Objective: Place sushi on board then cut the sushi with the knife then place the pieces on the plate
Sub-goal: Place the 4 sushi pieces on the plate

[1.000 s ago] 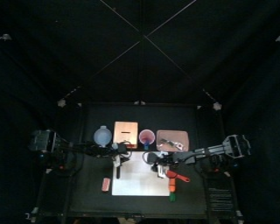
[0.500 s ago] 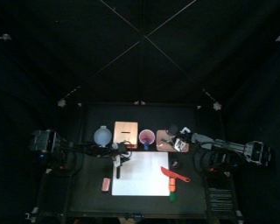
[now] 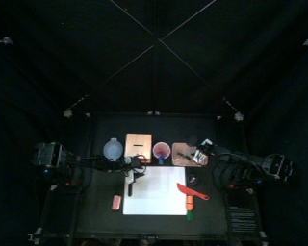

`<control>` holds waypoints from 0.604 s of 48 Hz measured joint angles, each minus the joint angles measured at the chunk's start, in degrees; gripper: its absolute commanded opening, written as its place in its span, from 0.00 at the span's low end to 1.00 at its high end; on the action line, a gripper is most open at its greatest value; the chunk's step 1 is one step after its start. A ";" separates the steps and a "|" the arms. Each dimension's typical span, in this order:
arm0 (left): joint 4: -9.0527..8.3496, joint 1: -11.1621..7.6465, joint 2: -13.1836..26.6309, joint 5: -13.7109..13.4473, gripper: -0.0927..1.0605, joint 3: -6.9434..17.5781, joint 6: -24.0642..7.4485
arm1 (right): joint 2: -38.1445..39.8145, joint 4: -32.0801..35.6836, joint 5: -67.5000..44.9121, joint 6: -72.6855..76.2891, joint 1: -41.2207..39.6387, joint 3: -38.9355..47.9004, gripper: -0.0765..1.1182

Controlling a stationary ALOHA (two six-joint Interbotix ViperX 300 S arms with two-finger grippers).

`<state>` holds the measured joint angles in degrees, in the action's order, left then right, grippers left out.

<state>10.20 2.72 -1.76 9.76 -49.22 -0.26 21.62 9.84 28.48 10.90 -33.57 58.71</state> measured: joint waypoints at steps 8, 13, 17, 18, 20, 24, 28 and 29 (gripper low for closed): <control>-0.79 -0.09 0.00 0.00 0.76 0.79 0.09 | 0.09 1.32 -1.67 -0.26 -0.97 0.09 0.80; -0.88 -0.18 0.00 0.00 0.76 0.79 0.18 | 1.32 1.58 -1.85 0.18 -0.79 -0.44 0.80; -0.88 -0.26 0.00 0.00 0.76 0.79 0.09 | 2.72 1.58 -2.02 0.44 -0.18 -0.70 0.80; -0.88 -0.26 0.00 0.00 0.76 0.79 0.09 | 2.99 1.58 -2.02 0.70 0.18 -0.70 0.80; -0.88 -0.35 0.00 0.00 0.76 0.79 0.09 | 3.52 1.41 -2.02 0.53 0.70 -0.79 0.80; -0.88 -0.26 0.00 0.00 0.76 0.79 0.09 | 4.48 0.62 -2.02 0.26 1.67 -0.79 0.80; -0.97 -0.26 0.00 0.00 0.76 0.79 0.00 | 5.63 -0.09 -2.02 0.35 2.46 -0.79 0.80; -0.97 -0.26 0.00 0.00 0.76 0.79 0.00 | 5.89 -0.09 -2.02 0.35 2.55 -0.79 0.80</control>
